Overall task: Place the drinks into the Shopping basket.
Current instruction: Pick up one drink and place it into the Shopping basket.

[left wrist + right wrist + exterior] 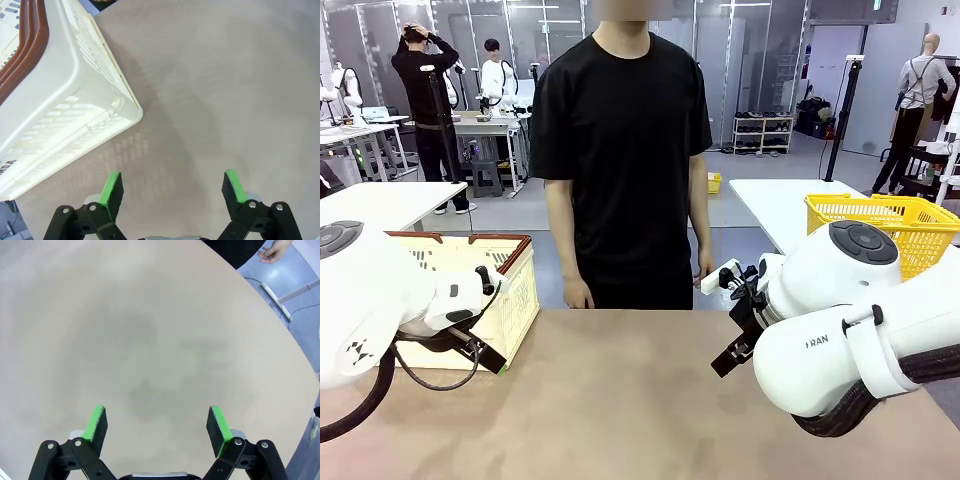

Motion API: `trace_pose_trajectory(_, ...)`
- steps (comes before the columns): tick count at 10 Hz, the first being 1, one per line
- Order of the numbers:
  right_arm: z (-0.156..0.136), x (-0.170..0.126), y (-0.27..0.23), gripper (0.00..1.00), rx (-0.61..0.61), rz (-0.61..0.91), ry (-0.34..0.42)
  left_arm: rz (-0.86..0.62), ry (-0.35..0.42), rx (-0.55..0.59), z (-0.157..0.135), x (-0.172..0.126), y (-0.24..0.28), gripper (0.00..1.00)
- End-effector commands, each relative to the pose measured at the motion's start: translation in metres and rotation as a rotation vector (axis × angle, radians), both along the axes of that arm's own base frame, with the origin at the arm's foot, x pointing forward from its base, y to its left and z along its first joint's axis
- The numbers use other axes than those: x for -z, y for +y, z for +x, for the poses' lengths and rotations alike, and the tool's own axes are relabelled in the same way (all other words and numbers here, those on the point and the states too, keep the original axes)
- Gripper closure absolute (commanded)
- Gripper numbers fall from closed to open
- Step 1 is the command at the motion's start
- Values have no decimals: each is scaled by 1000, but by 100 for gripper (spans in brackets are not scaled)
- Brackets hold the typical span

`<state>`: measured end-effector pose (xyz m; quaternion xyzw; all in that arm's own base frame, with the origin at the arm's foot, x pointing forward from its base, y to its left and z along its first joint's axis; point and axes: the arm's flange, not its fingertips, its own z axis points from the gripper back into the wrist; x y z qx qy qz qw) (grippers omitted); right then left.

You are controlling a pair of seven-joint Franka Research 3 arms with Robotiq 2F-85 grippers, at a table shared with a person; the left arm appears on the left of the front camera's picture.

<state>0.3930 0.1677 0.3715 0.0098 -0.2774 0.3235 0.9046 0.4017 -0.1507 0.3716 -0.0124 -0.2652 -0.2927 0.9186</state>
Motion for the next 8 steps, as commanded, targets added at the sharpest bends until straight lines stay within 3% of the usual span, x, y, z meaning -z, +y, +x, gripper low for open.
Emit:
trace_pose_trajectory(1,0,0,0,0,3,3,1,0,0,-1,0,0,0,0)
trace_pose_trajectory(3,0,0,0,0,0,0,0,-13,-31,-32,-8,-12,-10,0)
trace_pose_trajectory(5,-21,-45,34,0,166,-69,-38,41,-105,-122,-30,-49,-31,0)
trace_pose_trajectory(8,-32,-103,77,0,413,-117,-102,-2,-116,-278,-58,-96,-55,0)
